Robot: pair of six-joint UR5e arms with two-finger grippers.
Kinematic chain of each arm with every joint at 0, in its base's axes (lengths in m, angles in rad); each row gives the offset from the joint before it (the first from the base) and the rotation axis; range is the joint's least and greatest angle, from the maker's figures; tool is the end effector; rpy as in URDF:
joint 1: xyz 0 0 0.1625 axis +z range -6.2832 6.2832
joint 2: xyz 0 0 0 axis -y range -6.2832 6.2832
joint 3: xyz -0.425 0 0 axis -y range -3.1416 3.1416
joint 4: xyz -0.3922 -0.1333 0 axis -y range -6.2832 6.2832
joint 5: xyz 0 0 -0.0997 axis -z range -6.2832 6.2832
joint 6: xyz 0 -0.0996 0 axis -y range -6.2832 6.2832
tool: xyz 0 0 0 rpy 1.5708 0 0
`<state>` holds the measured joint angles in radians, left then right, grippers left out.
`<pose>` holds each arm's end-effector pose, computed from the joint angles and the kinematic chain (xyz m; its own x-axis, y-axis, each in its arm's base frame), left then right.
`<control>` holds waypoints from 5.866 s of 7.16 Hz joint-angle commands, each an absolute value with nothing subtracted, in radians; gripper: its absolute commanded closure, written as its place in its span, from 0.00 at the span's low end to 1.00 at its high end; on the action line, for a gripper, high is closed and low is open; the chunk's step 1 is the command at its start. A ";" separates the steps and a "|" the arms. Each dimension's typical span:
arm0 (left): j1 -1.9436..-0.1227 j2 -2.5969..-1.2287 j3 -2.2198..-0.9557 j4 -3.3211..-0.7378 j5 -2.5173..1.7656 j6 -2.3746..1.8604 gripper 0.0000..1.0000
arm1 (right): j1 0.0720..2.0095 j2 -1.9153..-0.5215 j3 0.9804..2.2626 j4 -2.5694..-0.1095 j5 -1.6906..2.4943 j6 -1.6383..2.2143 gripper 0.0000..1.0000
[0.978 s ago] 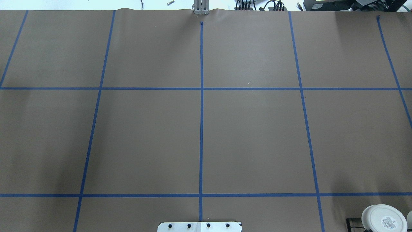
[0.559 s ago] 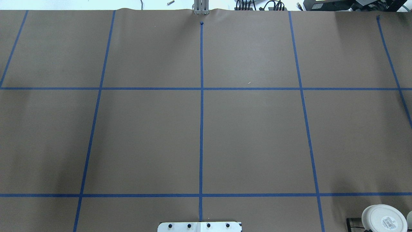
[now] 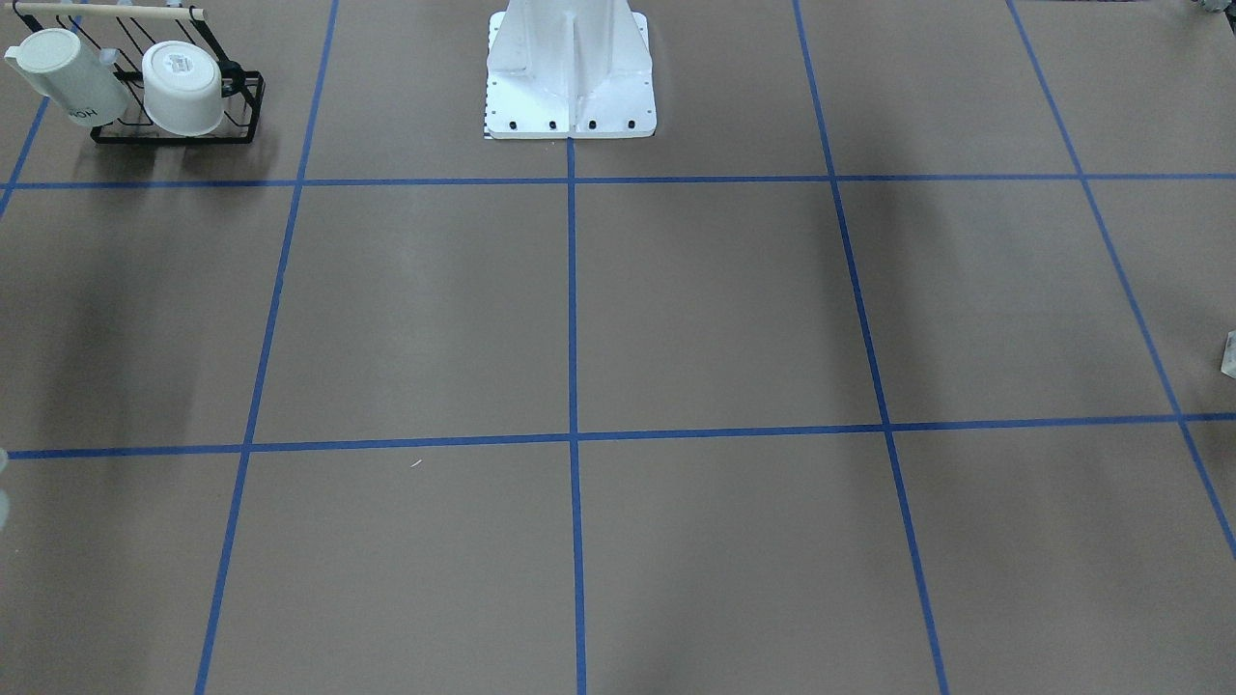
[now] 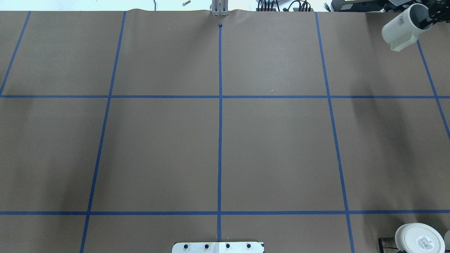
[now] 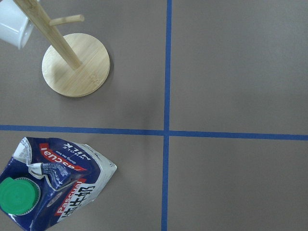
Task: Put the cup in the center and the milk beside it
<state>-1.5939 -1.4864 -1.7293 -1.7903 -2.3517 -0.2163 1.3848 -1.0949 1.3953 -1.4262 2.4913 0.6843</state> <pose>-0.0741 -0.4696 0.5958 0.6934 -0.0225 -0.7202 0.1750 0.9748 0.1381 -0.0736 -0.6835 0.4357 0.5174 0.2131 0.8288 -0.2067 0.9709 -0.1206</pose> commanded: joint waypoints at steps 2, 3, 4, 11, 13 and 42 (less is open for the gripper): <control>-1.594 -1.486 -1.726 -1.790 -2.353 -0.216 0.02 | 1.084 -0.929 1.491 -1.424 2.320 1.403 1.00; -1.594 -1.486 -1.724 -1.790 -2.352 -0.216 0.02 | 0.987 -0.886 1.485 -1.425 2.233 1.575 1.00; -1.594 -1.486 -1.723 -1.790 -2.352 -0.216 0.02 | 0.926 -0.871 1.482 -1.425 2.162 1.674 1.00; -1.594 -1.485 -1.709 -1.789 -2.353 -0.216 0.02 | 0.727 -0.713 1.327 -1.424 2.028 1.899 1.00; -1.595 -1.485 -1.706 -1.789 -2.353 -0.215 0.02 | 0.700 -0.712 1.327 -1.422 2.026 1.896 1.00; -1.677 -1.634 -1.367 -1.796 -2.313 0.506 0.02 | 1.273 -1.258 1.648 -1.549 2.301 0.597 0.00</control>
<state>-1.6908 -1.6335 -1.3705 -1.7934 -2.3145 0.5130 1.2746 -1.2580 1.6490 -1.5493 2.3014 0.5968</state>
